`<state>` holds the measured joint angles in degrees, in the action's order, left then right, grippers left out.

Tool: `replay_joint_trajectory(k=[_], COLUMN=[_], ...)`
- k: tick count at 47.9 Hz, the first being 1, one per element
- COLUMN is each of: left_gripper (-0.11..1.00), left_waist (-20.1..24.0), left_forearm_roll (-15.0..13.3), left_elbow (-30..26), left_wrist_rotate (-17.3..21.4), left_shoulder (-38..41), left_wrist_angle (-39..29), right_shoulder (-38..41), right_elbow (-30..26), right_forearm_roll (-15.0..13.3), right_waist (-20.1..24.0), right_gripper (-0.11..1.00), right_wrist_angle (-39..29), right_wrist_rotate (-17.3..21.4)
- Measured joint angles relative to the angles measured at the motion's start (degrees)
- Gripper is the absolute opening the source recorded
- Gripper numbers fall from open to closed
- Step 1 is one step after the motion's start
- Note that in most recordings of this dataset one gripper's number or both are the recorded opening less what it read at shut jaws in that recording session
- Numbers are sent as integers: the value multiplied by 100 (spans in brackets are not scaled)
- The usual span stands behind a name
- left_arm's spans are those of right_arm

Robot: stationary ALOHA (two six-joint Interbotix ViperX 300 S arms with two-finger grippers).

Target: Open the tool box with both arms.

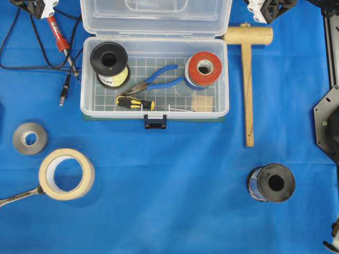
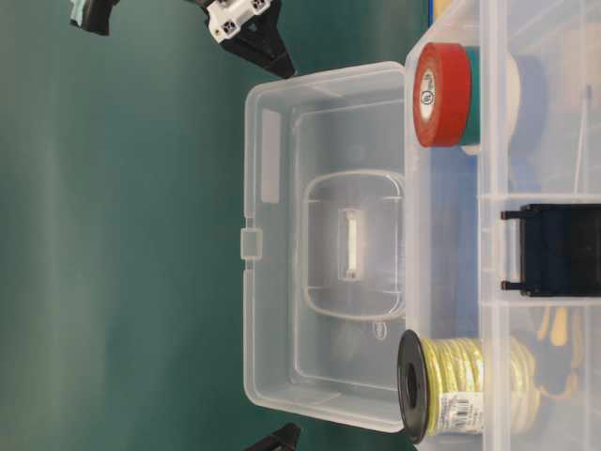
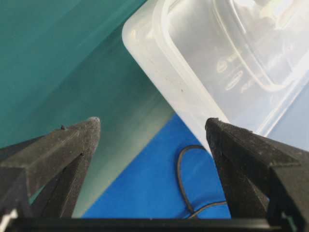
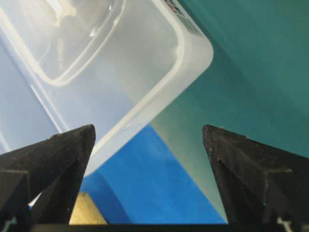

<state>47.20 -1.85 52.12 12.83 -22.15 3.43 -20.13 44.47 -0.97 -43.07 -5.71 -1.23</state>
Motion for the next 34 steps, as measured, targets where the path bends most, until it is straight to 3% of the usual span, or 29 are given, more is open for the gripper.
replay_joint_trajectory(k=[17,34], left_gripper=[93,93], left_waist=[343,360], left_forearm_roll=[0,0], left_elbow=[536,870], left_wrist_rotate=[9,-18], left_shoulder=[-721,-1415], left_wrist_angle=[-44,-167], right_shoulder=[-615,-1292], right_elbow=[457,800], right_forearm_roll=[0,0], right_waist=[-290,-413], right_gripper=[88,88], right_wrist_angle=[-202,-369], right_wrist_rotate=[9,62])
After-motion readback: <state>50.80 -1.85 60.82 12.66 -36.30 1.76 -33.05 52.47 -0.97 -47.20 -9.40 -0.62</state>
